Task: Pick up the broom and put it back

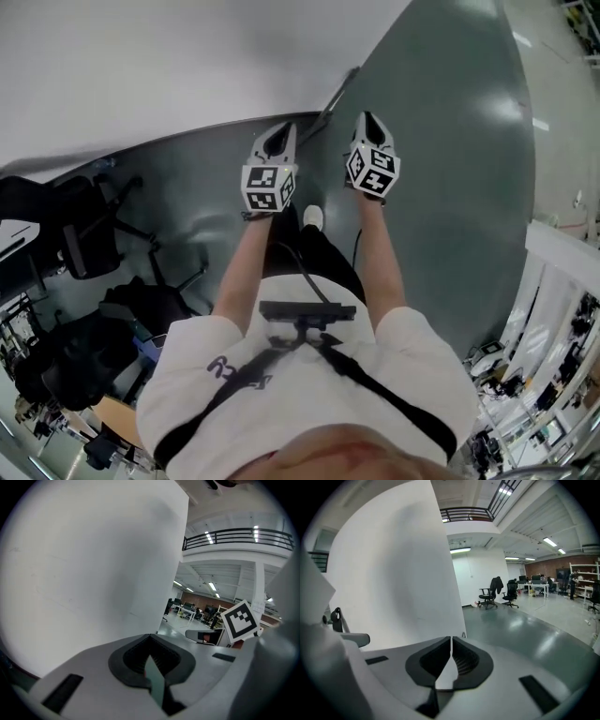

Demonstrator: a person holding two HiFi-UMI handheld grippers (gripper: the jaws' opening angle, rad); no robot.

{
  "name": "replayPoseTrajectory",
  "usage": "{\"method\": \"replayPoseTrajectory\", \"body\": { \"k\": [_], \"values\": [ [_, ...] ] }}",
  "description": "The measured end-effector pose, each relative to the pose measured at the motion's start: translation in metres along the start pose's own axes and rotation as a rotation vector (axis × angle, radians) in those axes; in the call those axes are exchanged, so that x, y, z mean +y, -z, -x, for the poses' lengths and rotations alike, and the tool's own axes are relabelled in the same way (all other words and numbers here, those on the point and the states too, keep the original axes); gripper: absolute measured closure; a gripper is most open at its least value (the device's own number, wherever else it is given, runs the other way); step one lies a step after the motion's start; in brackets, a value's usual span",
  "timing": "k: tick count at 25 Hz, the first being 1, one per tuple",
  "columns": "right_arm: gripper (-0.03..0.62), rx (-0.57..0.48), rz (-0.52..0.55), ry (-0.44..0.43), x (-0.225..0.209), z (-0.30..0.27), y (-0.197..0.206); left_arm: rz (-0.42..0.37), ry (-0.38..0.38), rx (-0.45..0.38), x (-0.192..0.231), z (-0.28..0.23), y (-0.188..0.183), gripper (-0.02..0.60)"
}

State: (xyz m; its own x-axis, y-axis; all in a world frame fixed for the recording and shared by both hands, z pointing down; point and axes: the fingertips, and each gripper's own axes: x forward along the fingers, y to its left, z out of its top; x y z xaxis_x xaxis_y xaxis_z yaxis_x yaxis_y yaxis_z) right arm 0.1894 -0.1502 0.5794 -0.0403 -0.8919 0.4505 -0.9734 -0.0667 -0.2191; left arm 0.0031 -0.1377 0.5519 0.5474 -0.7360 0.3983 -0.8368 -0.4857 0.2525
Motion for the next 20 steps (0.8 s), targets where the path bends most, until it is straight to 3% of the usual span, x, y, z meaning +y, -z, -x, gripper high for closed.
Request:
{"method": "replayPoseTrajectory", "body": {
  "k": [6, 10, 14, 20],
  "values": [
    [0.588, -0.115, 0.06, -0.095, 0.037, 0.065, -0.053, -0.021, -0.015, -0.085, -0.023, 0.042, -0.044, 0.569],
    [0.588, -0.136, -0.002, -0.212, 0.097, 0.089, -0.07, -0.037, -0.021, -0.134, -0.006, 0.077, -0.064, 0.569],
    [0.588, -0.148, -0.036, -0.265, 0.133, 0.116, -0.089, -0.071, -0.022, -0.208, -0.008, 0.113, -0.094, 0.569],
    [0.588, -0.204, 0.038, -0.359, 0.177, 0.145, -0.114, -0.102, -0.043, -0.305, -0.014, 0.155, -0.13, 0.569]
  ]
}}
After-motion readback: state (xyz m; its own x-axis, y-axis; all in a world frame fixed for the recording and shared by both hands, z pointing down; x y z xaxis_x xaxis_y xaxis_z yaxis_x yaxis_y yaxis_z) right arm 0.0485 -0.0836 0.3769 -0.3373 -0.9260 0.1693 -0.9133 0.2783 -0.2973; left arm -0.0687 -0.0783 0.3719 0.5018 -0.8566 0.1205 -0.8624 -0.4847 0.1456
